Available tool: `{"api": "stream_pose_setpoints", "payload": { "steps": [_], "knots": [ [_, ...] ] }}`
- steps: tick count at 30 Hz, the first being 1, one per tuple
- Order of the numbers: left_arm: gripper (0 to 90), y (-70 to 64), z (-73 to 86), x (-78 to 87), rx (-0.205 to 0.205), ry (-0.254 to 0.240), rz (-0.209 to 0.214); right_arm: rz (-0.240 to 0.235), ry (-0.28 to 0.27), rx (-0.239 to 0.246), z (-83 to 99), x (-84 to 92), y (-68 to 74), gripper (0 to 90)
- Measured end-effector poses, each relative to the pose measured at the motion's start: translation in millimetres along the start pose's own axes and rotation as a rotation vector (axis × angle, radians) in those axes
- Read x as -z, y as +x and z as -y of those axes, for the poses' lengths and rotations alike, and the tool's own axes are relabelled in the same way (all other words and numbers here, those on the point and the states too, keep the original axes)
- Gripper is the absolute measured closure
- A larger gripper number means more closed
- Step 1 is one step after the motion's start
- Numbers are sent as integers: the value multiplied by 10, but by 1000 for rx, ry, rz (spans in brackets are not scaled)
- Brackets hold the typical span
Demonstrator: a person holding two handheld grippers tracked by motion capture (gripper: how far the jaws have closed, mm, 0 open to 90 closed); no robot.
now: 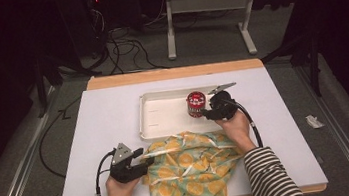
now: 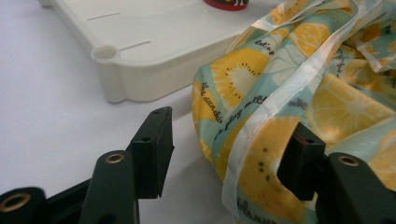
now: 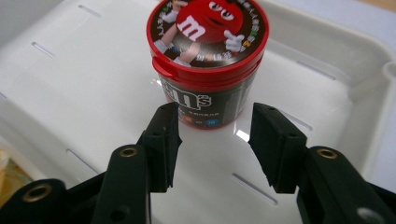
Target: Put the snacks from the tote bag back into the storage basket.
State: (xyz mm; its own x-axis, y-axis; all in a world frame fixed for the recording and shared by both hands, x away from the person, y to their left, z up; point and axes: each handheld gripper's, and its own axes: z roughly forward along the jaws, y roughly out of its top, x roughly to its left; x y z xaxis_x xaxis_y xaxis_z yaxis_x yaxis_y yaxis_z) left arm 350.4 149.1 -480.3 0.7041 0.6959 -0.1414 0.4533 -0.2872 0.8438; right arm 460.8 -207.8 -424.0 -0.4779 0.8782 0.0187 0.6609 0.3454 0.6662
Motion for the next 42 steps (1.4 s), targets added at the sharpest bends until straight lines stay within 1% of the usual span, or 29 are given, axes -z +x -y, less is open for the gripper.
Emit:
{"api": "stream_pose_setpoints", "payload": {
  "steps": [4,5,7,8,10,13,15,17,19,20,23,25,28,29,31,34,38,40,42],
  "knots": [
    [448,-8,-6,13,13,-17,12,-7,-25,-4,11,119,-15,498],
    [448,-13,-6,15,12,-18,12,-7,-31,3,16,144,-19,495],
    [447,-20,-8,22,1,-12,12,-9,-46,3,38,191,-22,489],
    [442,-26,-10,27,-12,-3,10,-10,-52,4,51,209,-26,484],
    [425,-44,-10,36,-19,1,10,-15,-63,2,83,247,-39,482],
    [400,-52,-16,62,-12,-6,23,-20,-74,1,131,311,-36,473],
    [388,-55,-20,76,-17,-5,25,-30,-86,9,151,358,-32,469],
    [379,-55,-25,85,-8,-15,31,-33,-107,6,177,416,-19,468],
    [372,-54,-33,100,-1,-23,39,-38,-116,8,206,462,-9,463],
    [370,-57,-37,108,1,-27,41,-39,-126,14,221,482,-9,461],
    [369,-68,-49,133,-8,-25,31,-40,-139,18,272,546,-9,451],
    [369,-79,-69,164,-16,-28,22,-42,-157,10,312,598,-16,448],
    [372,-80,-89,206,-3,-51,27,-41,-165,7,356,648,-25,447],
    [374,-80,-93,214,-1,-58,23,-40,-170,7,377,671,-32,446],
    [394,-69,-105,238,12,-61,14,-41,-181,4,411,706,-45,447],
    [409,-40,-121,277,30,-71,10,-49,-182,-8,465,765,-67,469],
    [414,-26,-138,316,30,-74,1,-48,-204,-18,542,842,-103,472],
    [415,-13,-146,340,27,-80,-6,-48,-218,-30,585,883,-126,473],
    [416,-6,-151,355,35,-80,0,-51,-232,-39,632,922,-148,472]
  ]
}}
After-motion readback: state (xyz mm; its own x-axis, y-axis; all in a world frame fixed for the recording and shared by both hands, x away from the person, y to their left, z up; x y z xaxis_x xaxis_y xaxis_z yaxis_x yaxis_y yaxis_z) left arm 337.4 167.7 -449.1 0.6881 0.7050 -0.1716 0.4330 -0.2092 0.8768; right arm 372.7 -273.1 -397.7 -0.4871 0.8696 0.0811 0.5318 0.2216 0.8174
